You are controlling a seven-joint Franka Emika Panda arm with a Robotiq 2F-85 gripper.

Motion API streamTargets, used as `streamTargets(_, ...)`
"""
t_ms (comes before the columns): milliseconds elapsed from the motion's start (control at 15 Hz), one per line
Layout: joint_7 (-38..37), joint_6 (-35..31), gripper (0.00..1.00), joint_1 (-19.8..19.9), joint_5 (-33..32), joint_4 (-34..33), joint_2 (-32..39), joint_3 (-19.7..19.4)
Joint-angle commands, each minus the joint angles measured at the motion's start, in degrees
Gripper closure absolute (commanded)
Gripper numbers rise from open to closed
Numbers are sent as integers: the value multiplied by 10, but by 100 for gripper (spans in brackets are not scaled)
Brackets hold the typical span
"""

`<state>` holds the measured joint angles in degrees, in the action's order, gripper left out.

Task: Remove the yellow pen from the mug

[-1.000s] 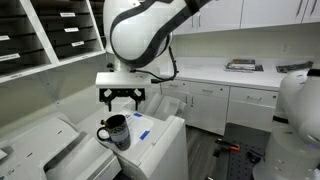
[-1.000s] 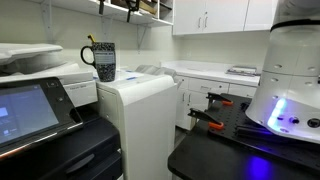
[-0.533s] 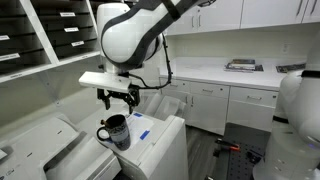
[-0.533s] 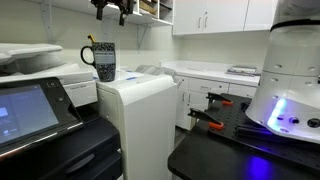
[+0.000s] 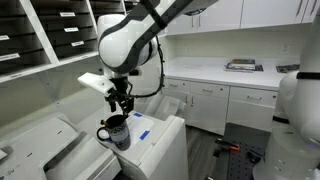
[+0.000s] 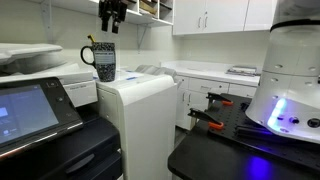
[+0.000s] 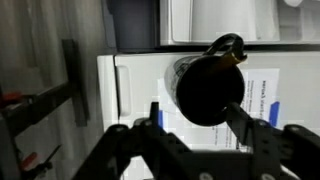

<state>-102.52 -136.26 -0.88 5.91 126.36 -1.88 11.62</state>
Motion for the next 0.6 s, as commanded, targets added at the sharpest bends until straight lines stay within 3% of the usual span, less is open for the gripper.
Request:
streamTargets(0,-83,11,40,-20,35,-24,19,-21)
streamTargets(67,-96,7,37,-23,42,-27,22,-23)
streamTargets(267,-126,-2,44,-30,45,-36,34,-27)
streamTargets(533,-157,-8,44,-36,26,-37,43,-35)
